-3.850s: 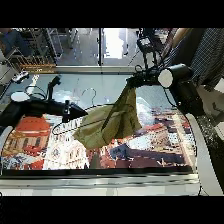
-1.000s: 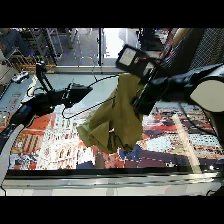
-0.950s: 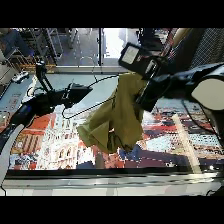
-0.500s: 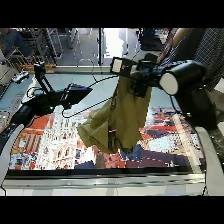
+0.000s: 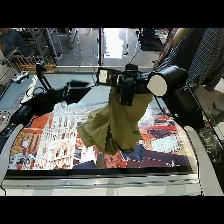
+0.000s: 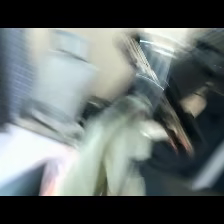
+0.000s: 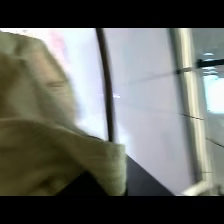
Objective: Fold the clothes and pants, and hang the long-sleeved shirts on hangers.
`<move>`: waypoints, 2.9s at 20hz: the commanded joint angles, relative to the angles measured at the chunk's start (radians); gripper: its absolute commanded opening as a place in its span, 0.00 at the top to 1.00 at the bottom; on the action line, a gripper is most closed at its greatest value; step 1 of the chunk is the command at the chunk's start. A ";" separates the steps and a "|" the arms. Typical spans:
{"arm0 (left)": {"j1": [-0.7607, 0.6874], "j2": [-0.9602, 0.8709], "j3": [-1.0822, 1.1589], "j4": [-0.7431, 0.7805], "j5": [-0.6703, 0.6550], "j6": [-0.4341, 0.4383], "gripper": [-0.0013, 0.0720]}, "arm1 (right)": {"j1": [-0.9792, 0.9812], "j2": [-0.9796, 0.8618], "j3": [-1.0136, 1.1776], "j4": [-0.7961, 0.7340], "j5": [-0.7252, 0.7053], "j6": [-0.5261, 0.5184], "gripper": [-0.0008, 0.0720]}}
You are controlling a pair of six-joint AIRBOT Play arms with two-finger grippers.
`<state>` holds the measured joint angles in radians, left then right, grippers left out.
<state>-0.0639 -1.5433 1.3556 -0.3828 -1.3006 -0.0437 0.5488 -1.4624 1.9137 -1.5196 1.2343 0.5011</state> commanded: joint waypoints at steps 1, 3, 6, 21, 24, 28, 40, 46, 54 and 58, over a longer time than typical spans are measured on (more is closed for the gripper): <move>0.055 0.014 0.012 0.017 0.150 -0.003 0.00 | -0.030 0.000 0.001 -0.012 0.116 0.045 0.97; 0.122 0.041 0.039 0.126 0.165 -0.071 0.00 | -0.054 0.000 0.001 -0.021 0.154 0.063 0.97; 0.225 0.134 0.098 0.380 0.213 -0.296 0.00 | -0.089 0.000 0.001 -0.029 0.163 0.107 0.97; -0.433 0.267 -0.287 1.469 0.719 -1.355 0.02 | -0.143 0.058 0.004 -0.072 -0.064 0.721 0.97; -0.547 0.206 -0.287 1.640 0.779 -1.492 0.02 | -0.143 0.079 0.004 -0.072 -0.064 0.721 0.97; -0.570 0.147 -0.287 1.693 0.738 -1.608 0.07 | -0.143 0.099 0.004 -0.068 -0.066 0.718 0.97; -0.584 0.094 -0.287 1.683 0.784 -1.629 0.15 | -0.143 0.102 0.004 -0.044 -0.084 0.717 0.96; -0.584 0.046 -0.287 1.631 0.789 -1.700 0.51 | -0.143 0.104 0.004 -0.005 -0.097 0.718 0.96; -0.286 0.218 -0.136 1.635 0.736 -1.611 0.97 | -0.143 0.117 0.004 0.249 0.101 0.564 0.97; -0.083 0.227 0.010 1.599 0.585 -1.563 0.97 | -0.143 0.133 0.004 0.423 0.111 0.470 0.97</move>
<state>-0.2794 -1.3357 1.2778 1.2465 -0.6155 -1.6543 0.4065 -1.3384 1.9167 -1.2327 1.3136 1.0542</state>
